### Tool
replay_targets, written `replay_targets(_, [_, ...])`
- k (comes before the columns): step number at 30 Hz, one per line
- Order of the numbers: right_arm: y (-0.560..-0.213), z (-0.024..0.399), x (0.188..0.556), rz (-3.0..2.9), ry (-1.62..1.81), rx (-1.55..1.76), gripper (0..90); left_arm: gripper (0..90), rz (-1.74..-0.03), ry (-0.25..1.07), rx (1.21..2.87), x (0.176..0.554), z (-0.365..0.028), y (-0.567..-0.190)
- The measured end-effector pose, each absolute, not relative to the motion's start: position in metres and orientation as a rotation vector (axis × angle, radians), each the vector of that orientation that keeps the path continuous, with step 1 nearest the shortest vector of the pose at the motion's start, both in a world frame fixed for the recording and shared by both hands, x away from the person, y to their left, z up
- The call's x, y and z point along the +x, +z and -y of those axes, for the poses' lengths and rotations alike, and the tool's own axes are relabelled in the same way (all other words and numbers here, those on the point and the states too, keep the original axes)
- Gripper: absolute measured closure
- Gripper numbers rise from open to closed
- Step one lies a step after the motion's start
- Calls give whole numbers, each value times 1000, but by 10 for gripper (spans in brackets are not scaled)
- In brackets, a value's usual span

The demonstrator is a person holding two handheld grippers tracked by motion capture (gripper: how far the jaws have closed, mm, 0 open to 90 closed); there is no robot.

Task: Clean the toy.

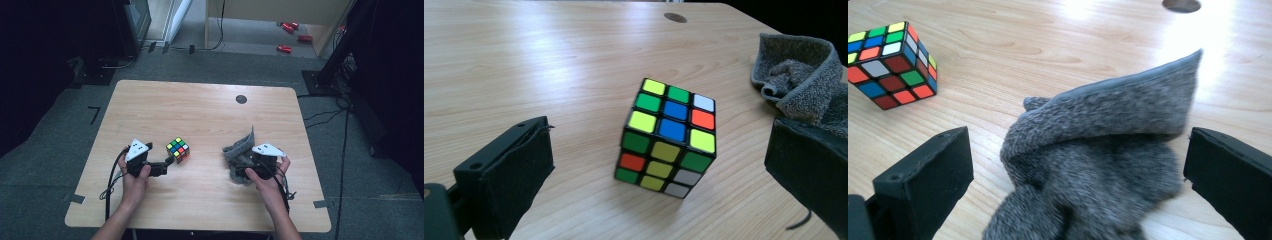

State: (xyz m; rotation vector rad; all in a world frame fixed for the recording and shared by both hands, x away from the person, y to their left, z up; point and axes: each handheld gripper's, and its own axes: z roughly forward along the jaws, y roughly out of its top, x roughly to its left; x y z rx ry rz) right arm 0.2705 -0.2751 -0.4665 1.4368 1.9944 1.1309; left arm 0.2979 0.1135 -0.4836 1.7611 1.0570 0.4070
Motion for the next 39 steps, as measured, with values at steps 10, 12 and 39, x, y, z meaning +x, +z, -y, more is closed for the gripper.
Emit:
replay_targets(10, [-449, 302, 246, -1988, 1134, 1415, 0, 0, -1086, 434, 1747, 279, -150, -481])
replay_targets(12, [-448, 308, 242, -1982, 1131, 1415, 0, 0, -1096, 435, 1732, 275, -159, -479])
replay_targets(39, [-472, 398, 195, -1882, 1012, 1589, 0, 0, -1224, 495, 1766, 231, -241, -497])
